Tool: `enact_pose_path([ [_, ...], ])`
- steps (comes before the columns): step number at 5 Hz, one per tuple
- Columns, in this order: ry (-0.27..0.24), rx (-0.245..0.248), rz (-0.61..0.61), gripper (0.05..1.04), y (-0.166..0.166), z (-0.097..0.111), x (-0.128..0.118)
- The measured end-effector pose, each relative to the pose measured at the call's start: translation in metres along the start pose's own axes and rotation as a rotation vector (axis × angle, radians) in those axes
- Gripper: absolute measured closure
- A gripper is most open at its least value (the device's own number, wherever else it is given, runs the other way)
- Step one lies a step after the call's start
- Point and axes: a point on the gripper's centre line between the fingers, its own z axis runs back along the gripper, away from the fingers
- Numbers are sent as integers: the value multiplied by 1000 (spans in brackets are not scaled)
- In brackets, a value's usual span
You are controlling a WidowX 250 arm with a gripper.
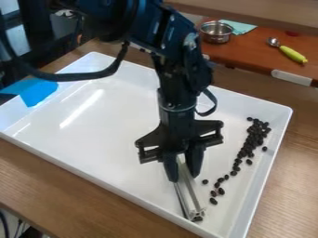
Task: Sweep into pile
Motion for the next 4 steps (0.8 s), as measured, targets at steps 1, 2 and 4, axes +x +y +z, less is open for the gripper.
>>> enact_pose_path([
  [1,-7,-1,19,748,-3,-2,3],
  [2,-18,-20,91,748,-24,-5,20],
  [4,-30,-30,209,748,-56,-10,53],
])
